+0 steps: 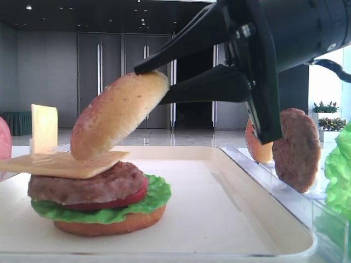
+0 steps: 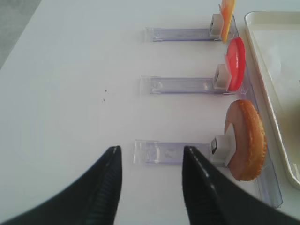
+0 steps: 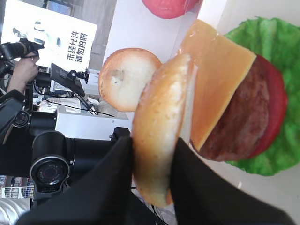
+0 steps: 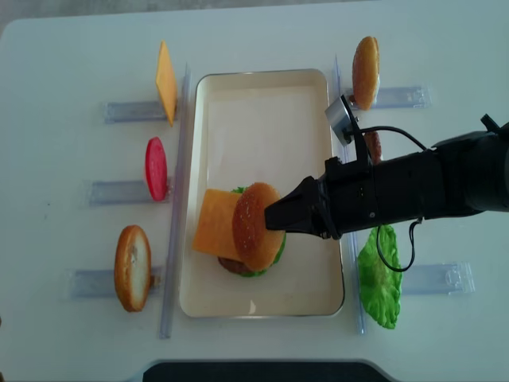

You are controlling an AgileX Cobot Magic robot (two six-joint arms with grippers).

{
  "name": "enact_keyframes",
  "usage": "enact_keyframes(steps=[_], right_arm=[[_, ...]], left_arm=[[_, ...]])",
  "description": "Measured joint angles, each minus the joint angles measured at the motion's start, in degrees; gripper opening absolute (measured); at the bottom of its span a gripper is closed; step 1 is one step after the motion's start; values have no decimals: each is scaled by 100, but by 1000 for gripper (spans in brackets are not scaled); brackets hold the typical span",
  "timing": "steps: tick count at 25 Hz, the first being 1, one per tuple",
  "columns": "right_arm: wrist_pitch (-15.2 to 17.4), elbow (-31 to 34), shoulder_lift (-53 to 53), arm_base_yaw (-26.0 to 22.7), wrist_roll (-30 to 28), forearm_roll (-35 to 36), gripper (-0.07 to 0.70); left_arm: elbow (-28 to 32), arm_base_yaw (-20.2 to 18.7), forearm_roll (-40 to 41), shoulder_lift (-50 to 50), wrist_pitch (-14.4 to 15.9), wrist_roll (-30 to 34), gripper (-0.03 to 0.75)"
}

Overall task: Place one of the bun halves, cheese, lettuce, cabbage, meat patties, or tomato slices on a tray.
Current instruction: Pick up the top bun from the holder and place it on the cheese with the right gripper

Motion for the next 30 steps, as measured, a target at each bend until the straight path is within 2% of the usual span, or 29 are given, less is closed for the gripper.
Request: enact_keyframes(steps=[7,10,14,21,30], right_arm=[[-111,-334,0,50,442,13,185],[-295,-399,4,233,577,13,185],[-516,-462,4,469,627,8,185],[-832,-564,4,508,729,13,185],[-1041,-565,4,580,752,12,185]], left_arm=[[0,0,0,0,0,0,328],[0,0,0,0,0,0,328],[0,0,0,0,0,0,328],[0,0,5,0,0,0,328],[0,0,5,0,0,0,328]])
